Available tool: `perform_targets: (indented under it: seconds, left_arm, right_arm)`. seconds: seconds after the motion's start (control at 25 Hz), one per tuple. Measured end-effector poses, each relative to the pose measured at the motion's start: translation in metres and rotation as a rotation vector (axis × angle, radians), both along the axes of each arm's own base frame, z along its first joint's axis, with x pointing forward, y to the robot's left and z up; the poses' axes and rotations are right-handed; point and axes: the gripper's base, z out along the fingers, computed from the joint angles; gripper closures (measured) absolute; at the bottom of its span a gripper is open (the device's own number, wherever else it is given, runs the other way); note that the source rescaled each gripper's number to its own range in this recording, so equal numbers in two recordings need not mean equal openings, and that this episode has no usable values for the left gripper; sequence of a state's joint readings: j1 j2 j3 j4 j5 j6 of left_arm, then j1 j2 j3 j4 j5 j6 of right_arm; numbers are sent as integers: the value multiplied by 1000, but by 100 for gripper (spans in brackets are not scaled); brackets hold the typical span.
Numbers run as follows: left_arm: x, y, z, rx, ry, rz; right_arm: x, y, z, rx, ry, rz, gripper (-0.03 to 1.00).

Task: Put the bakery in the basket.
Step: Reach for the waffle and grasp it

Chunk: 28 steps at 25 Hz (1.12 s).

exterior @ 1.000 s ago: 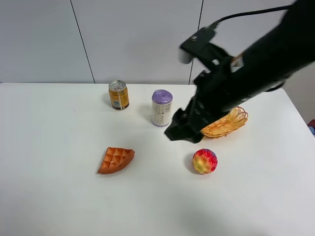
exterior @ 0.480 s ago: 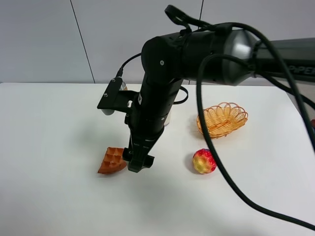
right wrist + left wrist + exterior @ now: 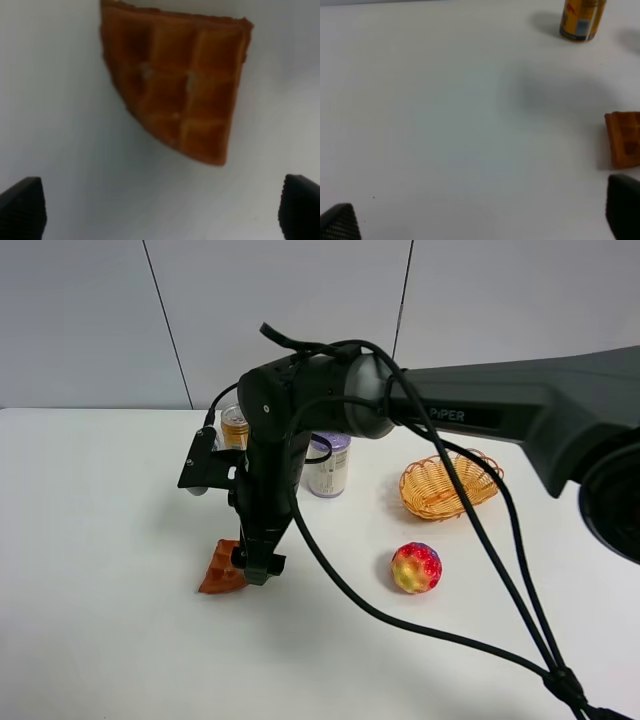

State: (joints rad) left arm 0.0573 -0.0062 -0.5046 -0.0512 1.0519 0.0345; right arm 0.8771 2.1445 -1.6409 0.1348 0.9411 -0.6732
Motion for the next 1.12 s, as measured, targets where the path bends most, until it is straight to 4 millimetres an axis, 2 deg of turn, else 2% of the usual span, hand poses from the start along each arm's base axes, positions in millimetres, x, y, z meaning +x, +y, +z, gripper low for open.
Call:
perform_targets:
  seconds: [0.44, 0.8, 1.0, 1.08, 1.12]
  left_arm:
    - [0, 0, 0, 0, 0, 0]
    - [0, 0, 0, 0, 0, 0]
    - [0, 0, 0, 0, 0, 0]
    - [0, 0, 0, 0, 0, 0]
    - [0, 0, 0, 0, 0, 0]
  right_arm:
    - [7, 10, -44, -22, 2, 82, 2]
    - [8, 14, -62, 1, 14, 80, 2]
    - [9, 17, -63, 16, -3, 82, 2]
    - [8, 20, -63, 38, -14, 80, 6]
    - [8, 21, -63, 45, -12, 75, 12]
